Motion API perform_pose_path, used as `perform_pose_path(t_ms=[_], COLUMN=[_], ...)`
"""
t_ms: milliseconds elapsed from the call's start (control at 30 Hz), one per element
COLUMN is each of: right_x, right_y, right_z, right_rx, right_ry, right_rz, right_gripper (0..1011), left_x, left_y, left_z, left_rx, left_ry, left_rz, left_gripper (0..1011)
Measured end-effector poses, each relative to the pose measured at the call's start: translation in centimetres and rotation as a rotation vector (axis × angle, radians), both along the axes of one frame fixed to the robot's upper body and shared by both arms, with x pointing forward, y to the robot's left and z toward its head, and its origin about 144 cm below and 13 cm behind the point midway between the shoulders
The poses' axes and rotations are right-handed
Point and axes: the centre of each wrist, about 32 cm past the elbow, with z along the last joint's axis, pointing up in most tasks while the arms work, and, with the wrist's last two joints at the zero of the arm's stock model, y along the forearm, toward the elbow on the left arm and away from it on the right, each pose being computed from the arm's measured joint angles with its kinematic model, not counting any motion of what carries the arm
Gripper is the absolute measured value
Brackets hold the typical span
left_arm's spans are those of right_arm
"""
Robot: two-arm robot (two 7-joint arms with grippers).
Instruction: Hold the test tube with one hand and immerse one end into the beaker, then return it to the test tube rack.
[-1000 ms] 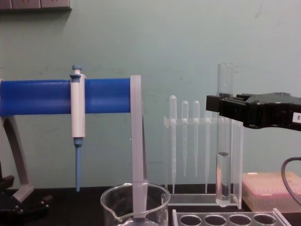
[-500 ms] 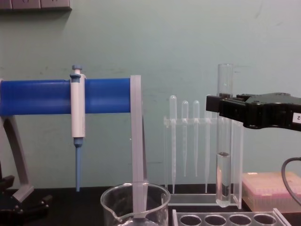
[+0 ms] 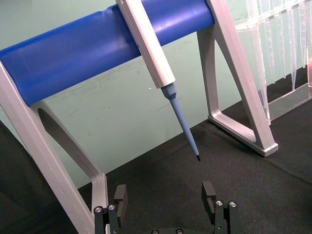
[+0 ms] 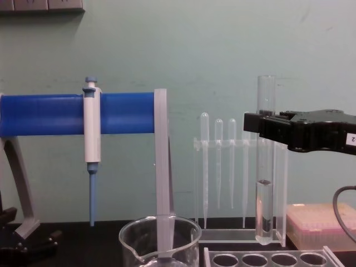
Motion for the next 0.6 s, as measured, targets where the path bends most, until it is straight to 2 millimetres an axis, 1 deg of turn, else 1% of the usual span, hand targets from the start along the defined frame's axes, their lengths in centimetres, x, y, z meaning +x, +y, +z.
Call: perform_pose_path(t_ms=[600], right_x=[0.00], right_y=[0.00], right_z=[0.00], right_rx=[0.000], right_ry=[0.000], right_rz=[0.000], right_gripper=[224], left_x=[0.00], left_y=[0.00], left_z=[0.00], left_rx=[0.000], left_ry=[0.000], left_rz=[0.000], left_gripper=[1000])
